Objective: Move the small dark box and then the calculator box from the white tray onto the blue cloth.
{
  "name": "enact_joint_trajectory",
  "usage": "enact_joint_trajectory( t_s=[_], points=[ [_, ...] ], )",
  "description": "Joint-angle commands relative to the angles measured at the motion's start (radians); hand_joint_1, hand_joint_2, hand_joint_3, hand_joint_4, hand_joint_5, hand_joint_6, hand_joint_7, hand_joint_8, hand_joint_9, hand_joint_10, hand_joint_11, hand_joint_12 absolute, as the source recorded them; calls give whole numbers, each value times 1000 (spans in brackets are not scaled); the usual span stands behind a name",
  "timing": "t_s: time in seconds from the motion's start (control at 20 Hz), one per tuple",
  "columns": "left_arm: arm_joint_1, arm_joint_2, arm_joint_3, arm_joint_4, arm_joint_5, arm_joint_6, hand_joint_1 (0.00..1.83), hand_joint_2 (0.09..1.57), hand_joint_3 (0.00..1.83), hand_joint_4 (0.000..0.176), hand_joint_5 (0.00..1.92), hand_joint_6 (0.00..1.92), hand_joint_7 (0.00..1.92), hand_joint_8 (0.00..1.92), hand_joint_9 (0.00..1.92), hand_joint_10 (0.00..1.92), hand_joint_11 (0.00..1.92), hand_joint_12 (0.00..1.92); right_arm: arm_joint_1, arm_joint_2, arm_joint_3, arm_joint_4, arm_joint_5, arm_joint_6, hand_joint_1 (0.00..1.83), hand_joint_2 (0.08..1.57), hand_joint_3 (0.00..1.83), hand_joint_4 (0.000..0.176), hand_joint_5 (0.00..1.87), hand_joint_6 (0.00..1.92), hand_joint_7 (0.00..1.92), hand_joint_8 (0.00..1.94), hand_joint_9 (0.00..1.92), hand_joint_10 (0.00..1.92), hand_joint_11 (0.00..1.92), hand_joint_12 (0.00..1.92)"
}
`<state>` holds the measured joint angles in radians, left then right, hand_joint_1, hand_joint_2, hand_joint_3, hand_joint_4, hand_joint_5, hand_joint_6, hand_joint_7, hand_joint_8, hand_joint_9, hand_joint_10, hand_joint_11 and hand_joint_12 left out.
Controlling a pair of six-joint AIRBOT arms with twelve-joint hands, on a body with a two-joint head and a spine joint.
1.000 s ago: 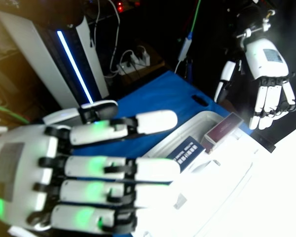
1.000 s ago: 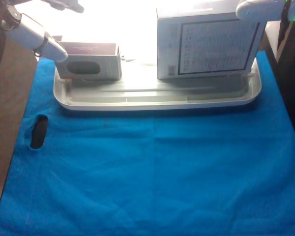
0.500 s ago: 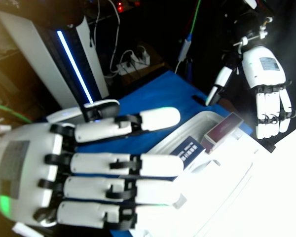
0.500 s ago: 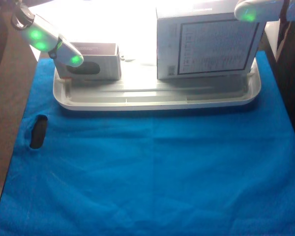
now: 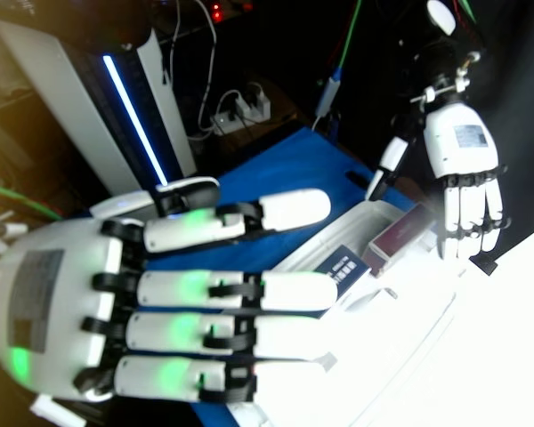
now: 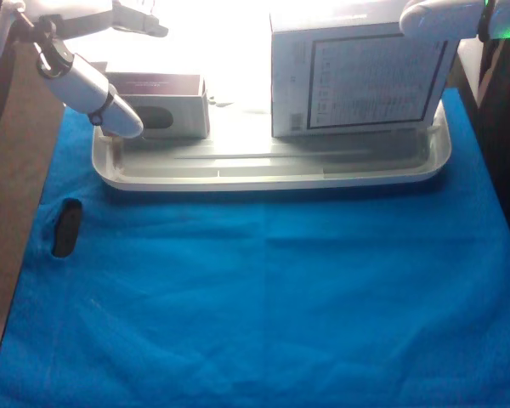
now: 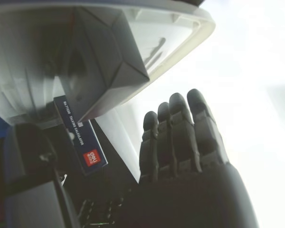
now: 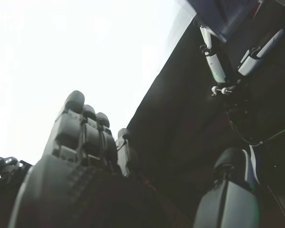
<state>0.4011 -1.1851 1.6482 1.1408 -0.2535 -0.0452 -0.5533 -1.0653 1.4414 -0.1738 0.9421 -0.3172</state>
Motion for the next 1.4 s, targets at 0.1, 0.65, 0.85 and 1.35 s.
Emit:
enact_joint_trajectory(
  t_s=[0.1,0.65,0.85,1.35],
  points=[
    [-4,-9,16,-24,-12,-18,932,799,3,0,359,10,352,9,365,8,179,238,13,-2,3,36,110,10,577,731,3,176,0,0,0,0,18,0,0,439],
    [23,-37,39,-36,-7,-18,953,835,0,0,547,9,561,7,502,6,304,189,13,-3,0,32,112,11,541,743,0,176,0,0,0,0,0,0,0,309],
    [37,-61,65,-54,-5,-18,992,880,1,0,681,6,690,6,600,8,402,254,13,-3,-3,31,113,11,549,755,0,176,0,0,0,0,0,0,0,382],
    [40,-71,111,-165,-39,-18,1191,1205,4,0,932,1010,680,1484,470,815,120,1513,13,-3,-6,22,116,11,536,756,0,176,0,0,0,0,0,0,0,278]
  ],
)
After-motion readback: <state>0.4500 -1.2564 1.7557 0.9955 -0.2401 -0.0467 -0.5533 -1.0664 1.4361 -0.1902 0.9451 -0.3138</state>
